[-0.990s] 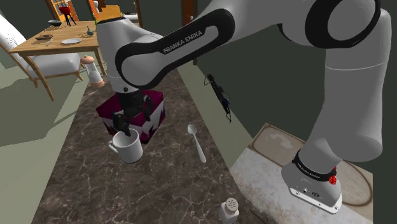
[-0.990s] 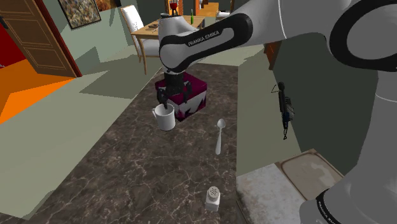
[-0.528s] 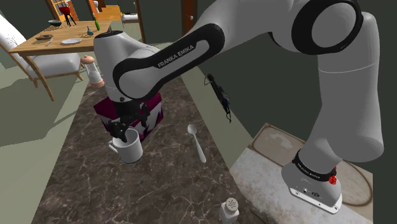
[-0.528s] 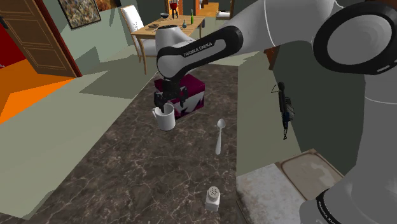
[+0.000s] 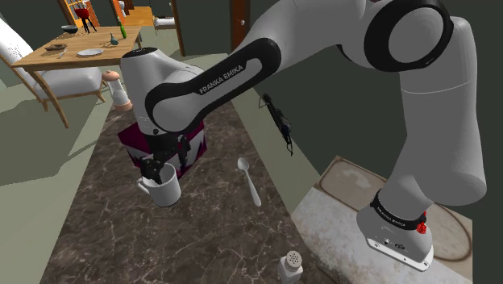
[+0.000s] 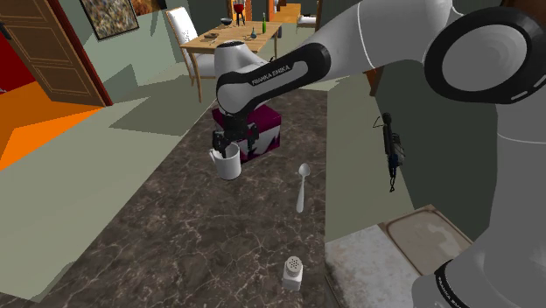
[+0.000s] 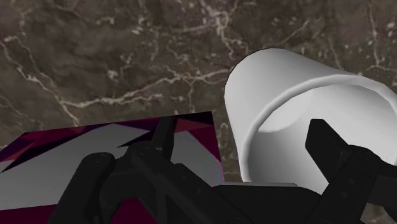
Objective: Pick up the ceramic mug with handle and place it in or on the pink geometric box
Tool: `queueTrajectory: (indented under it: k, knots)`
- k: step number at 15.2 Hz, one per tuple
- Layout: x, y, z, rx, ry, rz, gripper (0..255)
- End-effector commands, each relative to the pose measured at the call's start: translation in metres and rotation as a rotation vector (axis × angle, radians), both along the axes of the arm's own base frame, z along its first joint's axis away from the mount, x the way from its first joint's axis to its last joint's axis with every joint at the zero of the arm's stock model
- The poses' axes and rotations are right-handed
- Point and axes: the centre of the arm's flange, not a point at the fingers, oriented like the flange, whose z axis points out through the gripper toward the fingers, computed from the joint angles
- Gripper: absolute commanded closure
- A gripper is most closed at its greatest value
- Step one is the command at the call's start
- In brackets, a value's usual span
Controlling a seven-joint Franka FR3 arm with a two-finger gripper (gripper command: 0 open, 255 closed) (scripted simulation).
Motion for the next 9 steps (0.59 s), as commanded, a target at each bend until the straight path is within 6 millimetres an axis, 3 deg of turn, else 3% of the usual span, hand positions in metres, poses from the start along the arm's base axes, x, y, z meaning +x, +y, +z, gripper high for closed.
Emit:
queueTrajectory:
  k: [1, 2, 9]
  knots:
    - [0.0000, 0.0000, -0.0001, 0.000, 0.000, 0.000, 0]
    - [0.0000, 0.0000, -0.0001, 0.000, 0.000, 0.000, 255]
    - [0.0001, 0.0000, 0.0000, 0.000, 0.000, 0.000, 255]
